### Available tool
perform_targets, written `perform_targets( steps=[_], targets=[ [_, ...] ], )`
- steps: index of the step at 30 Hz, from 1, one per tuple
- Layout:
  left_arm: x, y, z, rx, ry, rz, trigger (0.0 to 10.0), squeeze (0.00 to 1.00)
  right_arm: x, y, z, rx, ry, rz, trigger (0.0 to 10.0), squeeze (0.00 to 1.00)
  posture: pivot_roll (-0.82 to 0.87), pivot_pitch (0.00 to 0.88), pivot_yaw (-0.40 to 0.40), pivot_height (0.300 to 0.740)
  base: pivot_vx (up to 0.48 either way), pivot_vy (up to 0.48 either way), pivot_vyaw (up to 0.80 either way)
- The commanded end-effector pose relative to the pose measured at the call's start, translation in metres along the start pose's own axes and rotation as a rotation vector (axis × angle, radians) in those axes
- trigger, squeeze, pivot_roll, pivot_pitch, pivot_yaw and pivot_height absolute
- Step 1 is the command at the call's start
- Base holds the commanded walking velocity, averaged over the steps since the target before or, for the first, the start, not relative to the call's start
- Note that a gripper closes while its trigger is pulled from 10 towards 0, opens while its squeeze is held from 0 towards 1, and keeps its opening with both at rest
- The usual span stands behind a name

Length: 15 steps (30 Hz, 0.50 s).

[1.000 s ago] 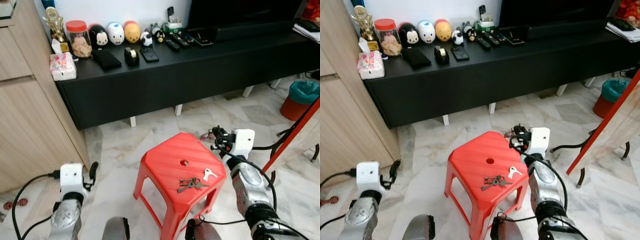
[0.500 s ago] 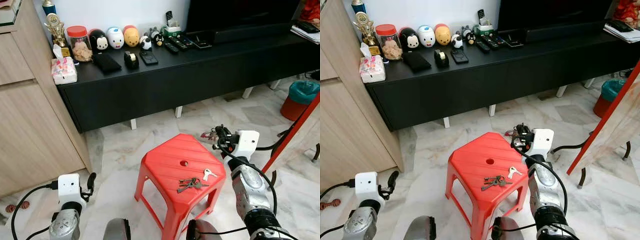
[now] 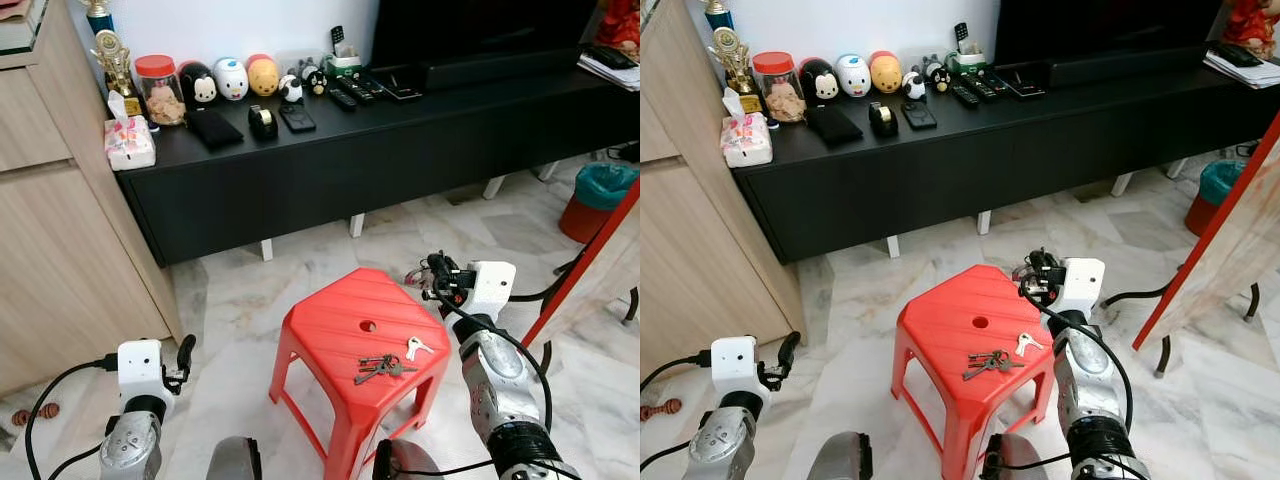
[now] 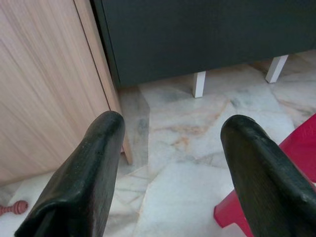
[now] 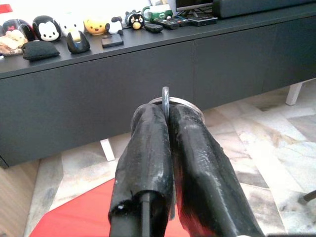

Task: Hang keys on a hook

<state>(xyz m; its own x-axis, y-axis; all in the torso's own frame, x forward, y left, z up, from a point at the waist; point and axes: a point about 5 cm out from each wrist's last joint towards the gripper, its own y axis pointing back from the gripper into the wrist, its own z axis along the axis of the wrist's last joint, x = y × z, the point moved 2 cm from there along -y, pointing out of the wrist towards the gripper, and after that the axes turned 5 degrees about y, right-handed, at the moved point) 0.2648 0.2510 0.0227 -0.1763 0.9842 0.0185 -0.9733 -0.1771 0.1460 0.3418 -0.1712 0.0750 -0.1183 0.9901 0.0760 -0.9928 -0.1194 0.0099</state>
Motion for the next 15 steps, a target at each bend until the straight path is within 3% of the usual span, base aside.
perform_targets(
  steps=[1, 5, 15],
  targets=[
    [-0.0031, -0.0005, -0.0005, -0.001, 0.004, -0.011, 10.0, 0.00, -0.0016, -0.0003, 0.0046, -0.015, -0.001, -0.008, 10.0, 0.00, 0.09, 0.000, -0.069, 0.621, 0.000, 0.000, 0.00],
    [-0.0047, -0.0009, -0.0003, -0.002, 0.002, -0.023, 10.0, 0.00, -0.0017, -0.0002, 0.0037, -0.011, -0.003, -0.009, 10.0, 0.00, 0.09, 0.000, -0.070, 0.621, 0.000, 0.000, 0.00],
    [-0.0064, -0.0016, -0.0001, -0.004, 0.002, -0.034, 10.0, 0.00, 0.0009, -0.0008, 0.0024, -0.001, -0.003, -0.002, 10.0, 0.00, 0.09, 0.000, -0.071, 0.621, -0.271, 0.000, 0.00]
  ],
)
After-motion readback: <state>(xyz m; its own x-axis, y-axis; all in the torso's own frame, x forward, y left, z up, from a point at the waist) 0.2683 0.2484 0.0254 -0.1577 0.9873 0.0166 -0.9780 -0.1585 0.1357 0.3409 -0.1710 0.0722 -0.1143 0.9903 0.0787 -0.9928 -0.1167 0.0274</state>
